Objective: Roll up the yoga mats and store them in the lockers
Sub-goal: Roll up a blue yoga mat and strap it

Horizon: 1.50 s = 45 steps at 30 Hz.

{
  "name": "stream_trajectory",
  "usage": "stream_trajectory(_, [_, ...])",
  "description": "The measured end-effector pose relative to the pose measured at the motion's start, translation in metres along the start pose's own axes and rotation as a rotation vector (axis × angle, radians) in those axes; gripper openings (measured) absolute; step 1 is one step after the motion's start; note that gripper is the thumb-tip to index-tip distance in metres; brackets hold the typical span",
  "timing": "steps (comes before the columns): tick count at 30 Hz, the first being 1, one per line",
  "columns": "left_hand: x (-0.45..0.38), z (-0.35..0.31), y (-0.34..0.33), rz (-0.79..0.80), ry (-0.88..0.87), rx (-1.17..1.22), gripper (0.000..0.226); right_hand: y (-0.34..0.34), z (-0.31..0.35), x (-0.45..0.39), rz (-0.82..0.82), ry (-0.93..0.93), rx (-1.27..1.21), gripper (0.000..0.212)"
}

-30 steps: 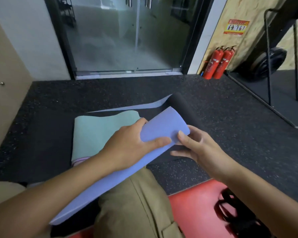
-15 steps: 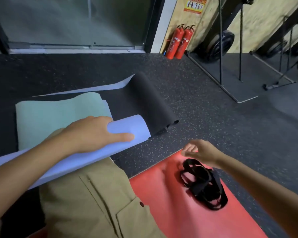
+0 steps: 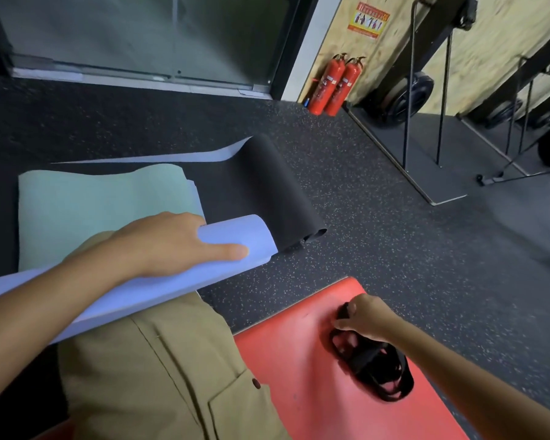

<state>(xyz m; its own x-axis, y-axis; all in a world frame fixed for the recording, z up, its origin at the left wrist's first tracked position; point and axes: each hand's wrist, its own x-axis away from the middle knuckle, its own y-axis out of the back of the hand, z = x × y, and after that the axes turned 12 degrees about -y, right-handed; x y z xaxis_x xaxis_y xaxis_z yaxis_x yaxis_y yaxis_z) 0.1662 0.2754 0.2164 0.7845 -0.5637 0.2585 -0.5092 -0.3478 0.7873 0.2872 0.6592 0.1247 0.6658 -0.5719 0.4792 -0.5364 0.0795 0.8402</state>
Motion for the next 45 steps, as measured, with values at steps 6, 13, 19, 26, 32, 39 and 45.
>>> stream_trajectory(6, [-0.001, -0.001, 0.002, 0.028, 0.013, 0.02, 0.099, 0.02, 0.002, 0.009, -0.088, -0.065, -0.441, 0.019])
stream_trajectory(13, [-0.003, -0.005, 0.005, 0.071, 0.044, 0.012, 0.11, 0.075, 0.024, 0.051, 0.488, 0.198, -1.58, 0.02])
stream_trajectory(19, [-0.001, -0.011, 0.008, 0.079, 0.065, -0.009, 0.104, 0.078, 0.073, 0.076, 0.859, 0.309, -2.061, 0.032])
stream_trajectory(26, [0.001, -0.006, 0.007, 0.057, 0.062, -0.006, 0.084, 0.063, 0.102, 0.078, 0.79, 0.432, -1.968, 0.035])
stream_trajectory(32, [0.0, -0.006, 0.007, 0.066, 0.056, -0.012, 0.089, 0.055, 0.108, 0.076, 0.757, 0.464, -1.837, 0.061])
stream_trajectory(39, [-0.001, -0.009, 0.006, 0.074, 0.062, -0.021, 0.097, 0.053, 0.118, 0.078, 0.674, 0.421, -1.83, 0.076])
stream_trajectory(45, [-0.003, -0.01, 0.004, 0.076, 0.063, -0.037, 0.098, 0.059, 0.121, 0.084, 0.714, 0.568, -1.759, 0.068])
